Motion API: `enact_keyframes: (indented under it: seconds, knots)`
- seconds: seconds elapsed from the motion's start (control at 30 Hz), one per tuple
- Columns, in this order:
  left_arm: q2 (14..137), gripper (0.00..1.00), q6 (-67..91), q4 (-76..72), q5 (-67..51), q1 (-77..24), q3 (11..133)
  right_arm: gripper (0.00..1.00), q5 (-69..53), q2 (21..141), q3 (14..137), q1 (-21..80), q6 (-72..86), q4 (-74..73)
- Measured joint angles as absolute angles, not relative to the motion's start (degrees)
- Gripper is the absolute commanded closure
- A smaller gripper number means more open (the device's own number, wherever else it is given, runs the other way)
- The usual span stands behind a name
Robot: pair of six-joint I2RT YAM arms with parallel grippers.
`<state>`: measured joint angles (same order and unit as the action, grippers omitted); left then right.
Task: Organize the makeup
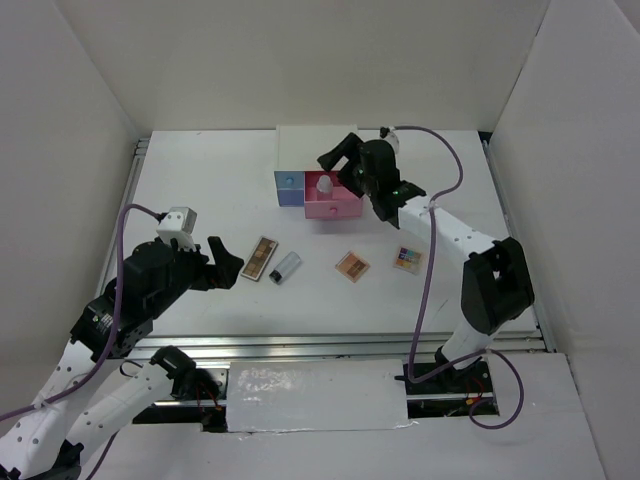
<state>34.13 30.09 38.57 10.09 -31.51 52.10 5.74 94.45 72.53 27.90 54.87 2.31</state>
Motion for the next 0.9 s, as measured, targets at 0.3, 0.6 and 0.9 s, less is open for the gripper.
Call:
enact_keyframes:
  seconds: [0.3,0.6,0.9]
  knots:
    - [34.76,0.01,30.09,38.57,10.09,-31.59,52.1,0.23,21.34,105.14,105.47,38.22,35.59,-19.35]
    - [34.81,0.01,30.09,38.57,10.07,-31.66,52.07,0.28,34.65,110.13,103.85,40.64,27.33,-32.18]
    - [34.94,0.01,30.09,38.54,10.04,-31.66,52.07,0.76,36.53,110.02,100.16,40.62,25.26,-30.98]
